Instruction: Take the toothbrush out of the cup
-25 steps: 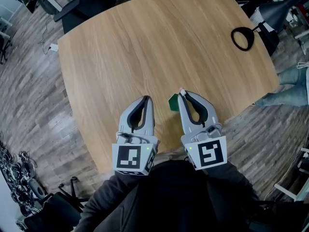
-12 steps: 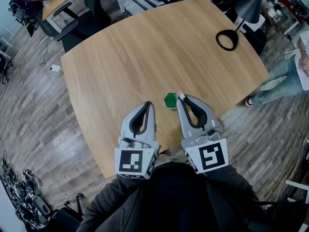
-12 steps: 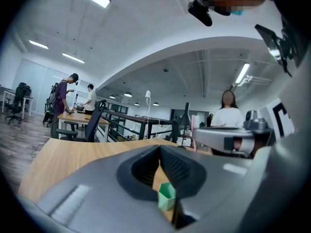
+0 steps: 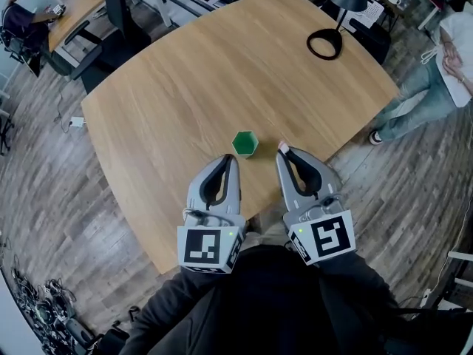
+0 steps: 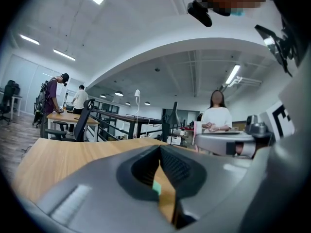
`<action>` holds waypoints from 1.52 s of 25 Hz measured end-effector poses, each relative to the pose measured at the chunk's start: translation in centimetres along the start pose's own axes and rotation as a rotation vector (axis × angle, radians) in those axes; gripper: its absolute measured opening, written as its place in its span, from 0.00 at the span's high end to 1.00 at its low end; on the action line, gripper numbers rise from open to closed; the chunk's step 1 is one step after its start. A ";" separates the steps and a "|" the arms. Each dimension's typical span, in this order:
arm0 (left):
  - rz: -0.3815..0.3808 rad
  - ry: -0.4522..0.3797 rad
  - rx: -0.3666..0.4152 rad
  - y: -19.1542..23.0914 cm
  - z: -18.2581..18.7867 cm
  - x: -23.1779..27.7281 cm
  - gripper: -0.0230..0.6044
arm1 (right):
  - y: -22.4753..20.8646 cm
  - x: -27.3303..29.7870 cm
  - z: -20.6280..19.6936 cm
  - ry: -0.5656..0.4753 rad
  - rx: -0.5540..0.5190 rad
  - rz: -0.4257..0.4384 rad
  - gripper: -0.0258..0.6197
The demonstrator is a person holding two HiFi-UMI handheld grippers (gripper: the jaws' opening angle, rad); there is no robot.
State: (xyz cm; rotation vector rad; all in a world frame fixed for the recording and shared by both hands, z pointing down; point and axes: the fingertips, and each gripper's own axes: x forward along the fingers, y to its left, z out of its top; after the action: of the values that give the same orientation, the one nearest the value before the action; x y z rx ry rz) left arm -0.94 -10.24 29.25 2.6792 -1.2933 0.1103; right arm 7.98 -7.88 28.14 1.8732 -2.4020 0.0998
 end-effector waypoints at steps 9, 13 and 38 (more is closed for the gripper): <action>-0.009 -0.024 0.036 -0.8 1.5 -0.3 0.95 | -0.1 -0.8 1.4 -0.039 -0.006 0.007 0.92; -0.009 -0.031 0.043 -0.8 1.7 -0.3 0.95 | 0.2 -0.8 1.5 -0.049 -0.004 0.021 0.92; -0.023 -0.025 0.047 -1.1 1.7 -0.2 0.95 | 0.2 -0.7 1.7 -0.053 -0.006 0.025 0.92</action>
State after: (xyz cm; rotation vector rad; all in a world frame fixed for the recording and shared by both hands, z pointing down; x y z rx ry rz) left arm -0.19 -9.69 27.46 2.7423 -1.2826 0.1061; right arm 7.84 -7.37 26.38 1.8667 -2.4576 0.0454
